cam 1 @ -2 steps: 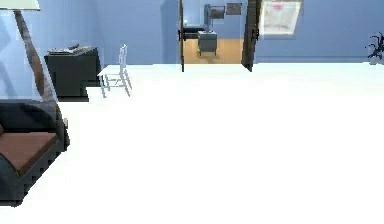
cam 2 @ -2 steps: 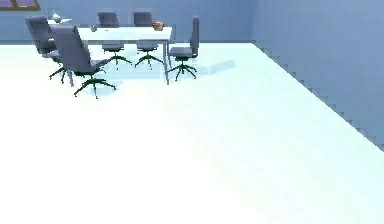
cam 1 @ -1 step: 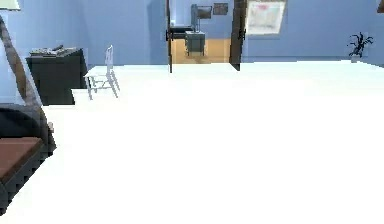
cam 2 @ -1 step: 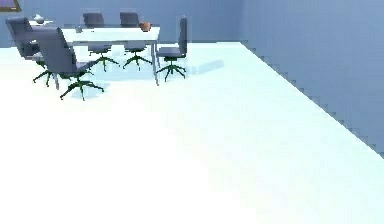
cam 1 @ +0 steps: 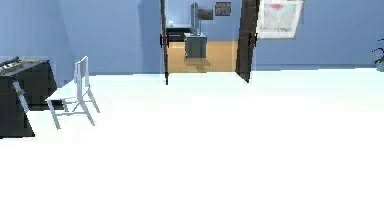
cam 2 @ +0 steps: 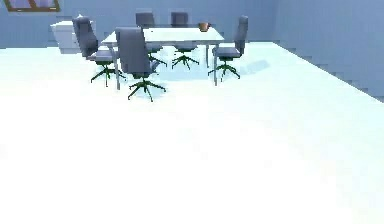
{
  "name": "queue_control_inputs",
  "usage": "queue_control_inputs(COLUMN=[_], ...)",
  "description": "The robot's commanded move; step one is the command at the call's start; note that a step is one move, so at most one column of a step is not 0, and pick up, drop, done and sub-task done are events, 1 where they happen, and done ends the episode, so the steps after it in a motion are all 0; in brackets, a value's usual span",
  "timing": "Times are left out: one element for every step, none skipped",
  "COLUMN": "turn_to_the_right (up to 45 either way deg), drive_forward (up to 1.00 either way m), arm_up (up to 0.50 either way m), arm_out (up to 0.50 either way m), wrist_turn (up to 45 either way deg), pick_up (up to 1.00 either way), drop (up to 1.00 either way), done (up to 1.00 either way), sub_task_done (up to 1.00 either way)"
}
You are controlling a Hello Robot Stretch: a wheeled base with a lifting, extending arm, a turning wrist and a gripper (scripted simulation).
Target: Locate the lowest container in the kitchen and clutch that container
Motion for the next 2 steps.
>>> queue_control_inputs(turn_to_the_right=[0.0,0.0], drive_forward=[1.0,1.0], arm_up=[0.0,0.0], arm_out=[0.0,0.0], wrist_turn=[0.0,0.0], pick_up=[0.0,0.0], drop=[0.0,0.0], done=[0.0,0.0], sub_task_done=[0.0,0.0])
